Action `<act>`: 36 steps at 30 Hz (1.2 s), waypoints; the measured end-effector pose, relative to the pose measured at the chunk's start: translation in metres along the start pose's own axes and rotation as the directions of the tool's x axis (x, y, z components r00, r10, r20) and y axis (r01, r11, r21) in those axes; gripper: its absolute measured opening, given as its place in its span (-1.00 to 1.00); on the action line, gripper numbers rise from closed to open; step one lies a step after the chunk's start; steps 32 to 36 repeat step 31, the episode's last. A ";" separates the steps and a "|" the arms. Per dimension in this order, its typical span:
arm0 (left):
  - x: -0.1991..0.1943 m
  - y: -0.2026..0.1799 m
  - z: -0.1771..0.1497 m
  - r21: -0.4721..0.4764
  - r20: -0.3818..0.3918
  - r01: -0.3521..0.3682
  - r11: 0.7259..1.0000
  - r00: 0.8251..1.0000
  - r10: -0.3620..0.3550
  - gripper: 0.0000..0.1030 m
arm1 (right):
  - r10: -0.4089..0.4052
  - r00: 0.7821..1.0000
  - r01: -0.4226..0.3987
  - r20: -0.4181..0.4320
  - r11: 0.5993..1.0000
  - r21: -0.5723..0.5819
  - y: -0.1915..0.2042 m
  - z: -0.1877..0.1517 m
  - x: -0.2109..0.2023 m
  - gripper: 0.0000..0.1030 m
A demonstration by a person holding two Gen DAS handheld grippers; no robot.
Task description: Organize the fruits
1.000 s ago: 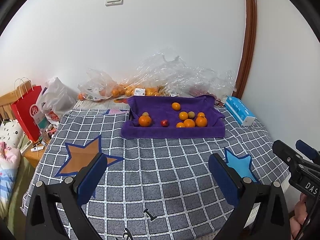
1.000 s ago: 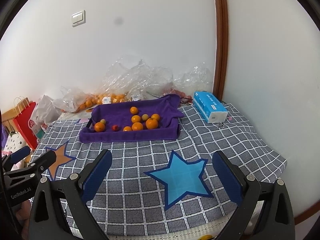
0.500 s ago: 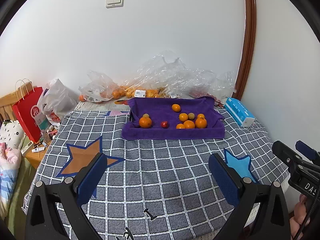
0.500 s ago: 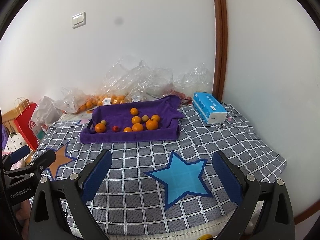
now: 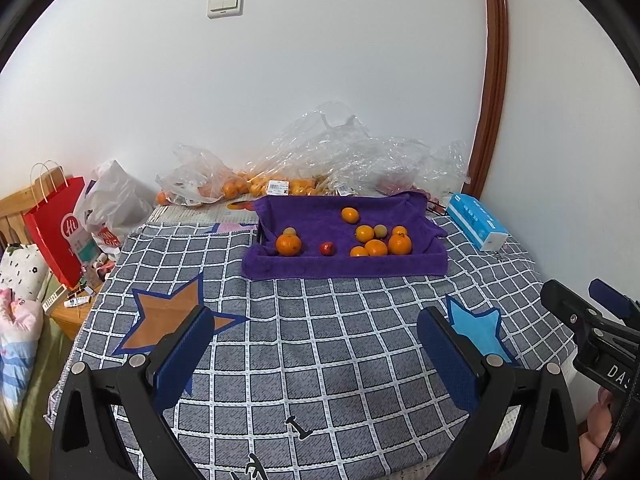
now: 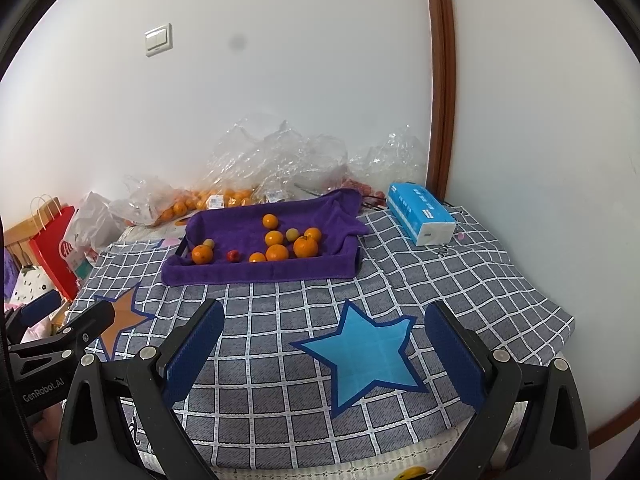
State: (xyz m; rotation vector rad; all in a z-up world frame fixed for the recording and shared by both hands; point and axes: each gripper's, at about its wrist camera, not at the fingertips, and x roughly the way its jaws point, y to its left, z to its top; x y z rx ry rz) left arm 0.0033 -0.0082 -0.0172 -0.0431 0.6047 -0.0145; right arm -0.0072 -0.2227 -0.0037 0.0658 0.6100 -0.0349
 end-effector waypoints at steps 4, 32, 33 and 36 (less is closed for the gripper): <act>0.000 0.000 0.000 0.000 -0.003 0.000 1.000 1.000 0.000 0.98 | 0.000 1.000 0.000 0.003 1.000 0.002 -0.001 -0.001 0.000 0.93; -0.001 -0.001 0.001 -0.001 0.002 0.004 1.000 1.000 -0.004 0.98 | 0.002 1.000 -0.002 0.000 1.000 0.002 0.000 -0.002 0.000 0.93; -0.001 -0.001 0.001 -0.001 0.002 0.004 1.000 1.000 -0.004 0.98 | 0.002 1.000 -0.002 0.000 1.000 0.002 0.000 -0.002 0.000 0.93; -0.001 -0.001 0.001 -0.001 0.002 0.004 1.000 1.000 -0.004 0.98 | 0.002 1.000 -0.002 0.000 1.000 0.002 0.000 -0.002 0.000 0.93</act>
